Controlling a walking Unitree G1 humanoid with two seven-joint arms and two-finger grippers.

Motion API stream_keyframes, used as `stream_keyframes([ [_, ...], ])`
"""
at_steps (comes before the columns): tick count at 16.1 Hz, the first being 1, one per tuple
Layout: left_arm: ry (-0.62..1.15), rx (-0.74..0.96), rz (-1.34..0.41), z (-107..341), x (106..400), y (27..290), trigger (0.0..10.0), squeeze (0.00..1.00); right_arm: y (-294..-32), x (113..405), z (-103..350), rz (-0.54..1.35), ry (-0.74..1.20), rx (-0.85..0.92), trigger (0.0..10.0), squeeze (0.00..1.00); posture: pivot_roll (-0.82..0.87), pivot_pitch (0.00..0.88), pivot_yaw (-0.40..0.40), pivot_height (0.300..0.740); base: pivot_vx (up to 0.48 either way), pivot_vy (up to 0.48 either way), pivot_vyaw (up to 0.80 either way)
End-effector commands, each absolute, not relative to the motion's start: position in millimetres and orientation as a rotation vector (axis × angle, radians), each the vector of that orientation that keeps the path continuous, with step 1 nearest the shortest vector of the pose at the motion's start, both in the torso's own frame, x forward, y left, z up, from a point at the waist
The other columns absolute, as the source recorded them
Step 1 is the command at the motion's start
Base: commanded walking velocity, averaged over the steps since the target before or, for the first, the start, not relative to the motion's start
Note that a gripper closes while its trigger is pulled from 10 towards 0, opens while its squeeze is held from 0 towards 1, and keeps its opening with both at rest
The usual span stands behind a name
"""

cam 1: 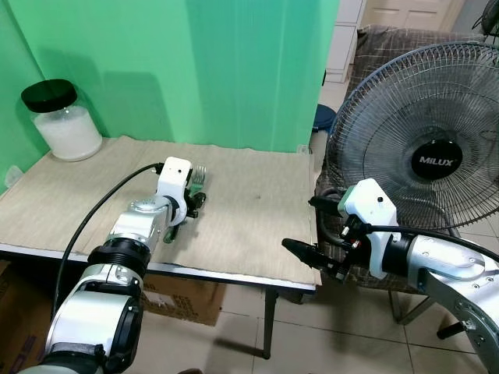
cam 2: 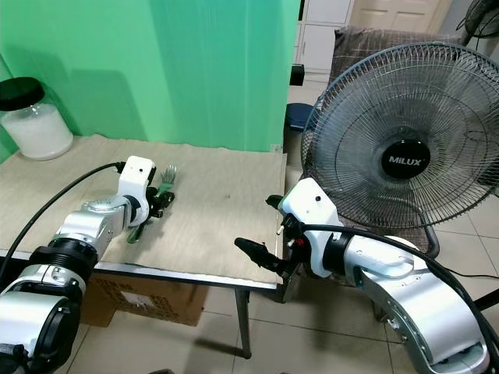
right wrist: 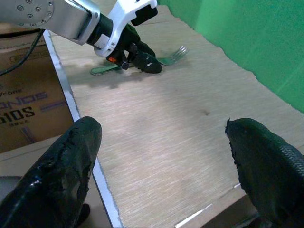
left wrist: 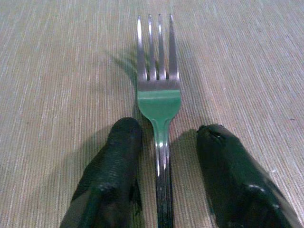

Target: Setting the table

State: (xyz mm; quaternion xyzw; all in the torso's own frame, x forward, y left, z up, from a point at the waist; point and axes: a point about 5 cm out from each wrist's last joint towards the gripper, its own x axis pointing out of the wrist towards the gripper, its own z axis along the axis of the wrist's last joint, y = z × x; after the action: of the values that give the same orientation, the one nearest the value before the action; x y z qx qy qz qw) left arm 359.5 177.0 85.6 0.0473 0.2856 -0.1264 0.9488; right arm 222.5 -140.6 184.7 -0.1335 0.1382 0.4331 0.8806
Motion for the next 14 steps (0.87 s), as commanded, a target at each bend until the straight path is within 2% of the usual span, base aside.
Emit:
stream_keyframes([
  [1, 0.618, 0.089, -0.264, 81.9, 358.5, 175.9, 0.0, 0.00, -138.7, 220.6, 190.0, 0.926, 0.263, -0.291, 10.0, 0.00, -0.16, 0.000, 0.032, 0.740, 0.000, 0.000, 0.00],
  [14, 0.599, 0.126, -0.256, 87.2, 363.5, 179.9, 0.0, 0.00, -140.4, 222.9, 189.3, 0.924, 0.257, -0.286, 10.0, 0.00, -0.16, 0.000, 0.041, 0.740, 0.000, 0.000, 0.00],
])
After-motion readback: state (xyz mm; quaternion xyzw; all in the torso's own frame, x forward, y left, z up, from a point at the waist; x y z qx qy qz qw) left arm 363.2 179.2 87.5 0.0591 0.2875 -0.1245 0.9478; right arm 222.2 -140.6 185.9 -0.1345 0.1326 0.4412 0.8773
